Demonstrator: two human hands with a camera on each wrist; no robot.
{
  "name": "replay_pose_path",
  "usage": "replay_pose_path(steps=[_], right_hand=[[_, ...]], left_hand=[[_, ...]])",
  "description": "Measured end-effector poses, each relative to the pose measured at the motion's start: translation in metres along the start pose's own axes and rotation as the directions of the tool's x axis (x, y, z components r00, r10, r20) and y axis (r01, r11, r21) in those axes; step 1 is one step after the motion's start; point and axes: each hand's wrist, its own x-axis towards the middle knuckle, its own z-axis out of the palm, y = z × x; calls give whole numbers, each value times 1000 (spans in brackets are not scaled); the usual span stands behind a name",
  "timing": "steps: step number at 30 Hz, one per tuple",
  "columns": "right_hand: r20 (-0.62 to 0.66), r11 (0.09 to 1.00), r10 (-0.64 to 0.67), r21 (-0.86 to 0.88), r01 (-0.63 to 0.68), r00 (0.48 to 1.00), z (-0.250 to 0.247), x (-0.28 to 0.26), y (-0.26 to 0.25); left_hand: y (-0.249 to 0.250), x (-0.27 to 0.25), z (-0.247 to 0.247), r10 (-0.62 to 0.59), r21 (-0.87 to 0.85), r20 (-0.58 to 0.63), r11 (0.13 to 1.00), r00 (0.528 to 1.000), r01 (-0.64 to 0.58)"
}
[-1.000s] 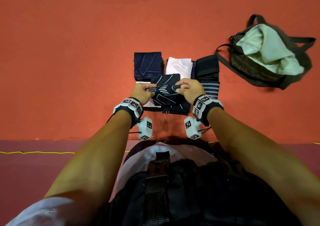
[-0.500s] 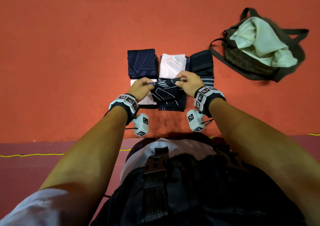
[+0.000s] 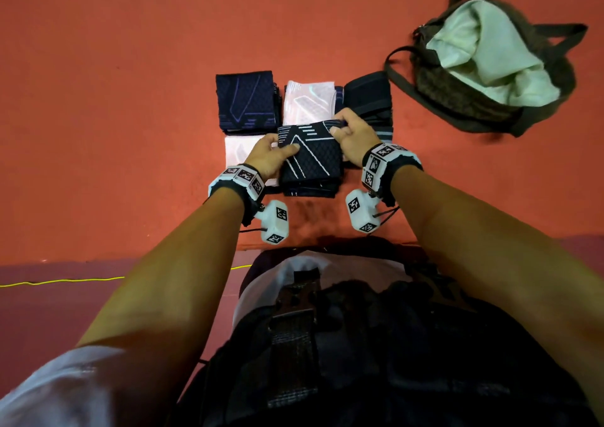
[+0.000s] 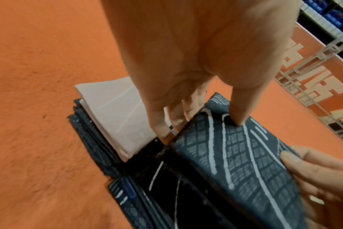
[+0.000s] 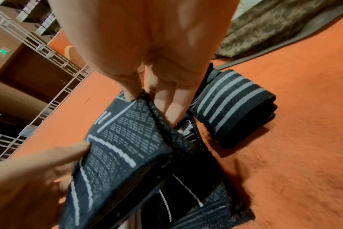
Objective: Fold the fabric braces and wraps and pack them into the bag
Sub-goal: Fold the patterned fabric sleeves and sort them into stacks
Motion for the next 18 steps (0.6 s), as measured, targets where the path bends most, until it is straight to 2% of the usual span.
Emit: replay_pose_path(steps=[4,7,9,11,14,18], right_hand=[[55,991,131,-49,-128,990,1,8,8],[140,976,198,-121,-182,970,4,9,17],[168,971,192,-177,-162,967,6,11,22],[171,971,133,-219,-93,976,7,10,23],[205,967,61,-255,-7,977,10,9,27],[226,943,43,-331,35,973,21,7,32]], left_hand=[[-11,9,10,10,133,-24,991,1000,-7],[-20,13,13,72,273,-47,960,996,-56],[-29,19,14,122,348,-46,932,991,-99],[-35,20,13,155,399,-69,910,986,-115],[-43,23,15,179,473,-121,875,976,-102],[-51,27,13,165,577,-135,815,977,-58]])
